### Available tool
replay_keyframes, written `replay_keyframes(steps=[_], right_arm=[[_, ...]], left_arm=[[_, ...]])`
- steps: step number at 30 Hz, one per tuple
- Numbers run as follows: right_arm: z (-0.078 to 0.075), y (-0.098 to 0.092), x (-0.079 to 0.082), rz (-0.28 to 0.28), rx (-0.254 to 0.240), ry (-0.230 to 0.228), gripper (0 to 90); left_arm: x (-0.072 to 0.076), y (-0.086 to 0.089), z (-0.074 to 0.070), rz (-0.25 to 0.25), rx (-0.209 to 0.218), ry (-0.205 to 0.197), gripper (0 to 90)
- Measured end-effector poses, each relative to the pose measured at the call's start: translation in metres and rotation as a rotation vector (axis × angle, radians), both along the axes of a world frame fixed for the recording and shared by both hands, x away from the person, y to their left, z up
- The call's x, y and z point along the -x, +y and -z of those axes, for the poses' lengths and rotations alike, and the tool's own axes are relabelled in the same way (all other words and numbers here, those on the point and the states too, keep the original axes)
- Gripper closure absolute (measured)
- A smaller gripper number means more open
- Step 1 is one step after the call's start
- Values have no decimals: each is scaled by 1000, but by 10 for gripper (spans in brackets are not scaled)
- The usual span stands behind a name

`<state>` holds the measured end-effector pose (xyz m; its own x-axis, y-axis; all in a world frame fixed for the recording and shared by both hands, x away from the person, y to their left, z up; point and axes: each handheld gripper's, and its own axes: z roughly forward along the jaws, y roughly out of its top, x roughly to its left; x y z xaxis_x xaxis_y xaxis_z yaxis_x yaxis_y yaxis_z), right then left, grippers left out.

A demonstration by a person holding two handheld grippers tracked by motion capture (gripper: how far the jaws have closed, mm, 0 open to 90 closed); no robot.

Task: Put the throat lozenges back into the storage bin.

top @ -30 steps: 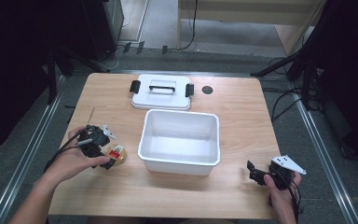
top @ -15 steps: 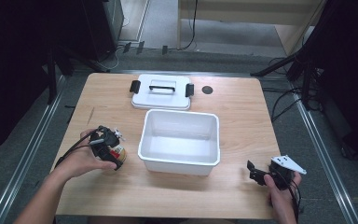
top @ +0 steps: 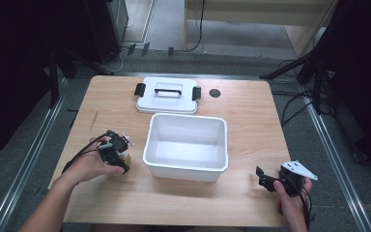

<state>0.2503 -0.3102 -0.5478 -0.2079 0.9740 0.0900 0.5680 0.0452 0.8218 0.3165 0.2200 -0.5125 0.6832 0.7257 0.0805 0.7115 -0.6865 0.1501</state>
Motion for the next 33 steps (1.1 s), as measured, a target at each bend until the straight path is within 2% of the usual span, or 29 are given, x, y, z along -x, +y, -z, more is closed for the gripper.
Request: replay_keyframes(steps=[5,7,10,17,21,22,27,29,32,33], right_arm=[[0,0,0,2,1,0,40],[0,0,0,2,2,-2,39],[0,0,0,2,2,0,40],[0,0,0,3,2,0,40],[0,0,0,1,3,-2,41],[0,0,0,1,3,-2,40],[0,0,0,0,1,-1,41],[0,0,0,-1,3,-1,41],[0,0,0,-1,3,0,41],[0,0,0,0,3,1,41]], left_arm=[[1,3,-3,-4,21,22,213],[1,5,-7,2,18,28,213],[3,7,-15,10,25,15,214],[7,9,-37,28,7,-36,215],[7,10,-53,41,24,-53,216],[8,10,-57,42,43,-48,215],[8,8,-67,60,23,-55,215],[7,10,-71,52,42,-52,215],[6,10,-79,63,27,-62,216],[5,10,-82,61,35,-67,216]])
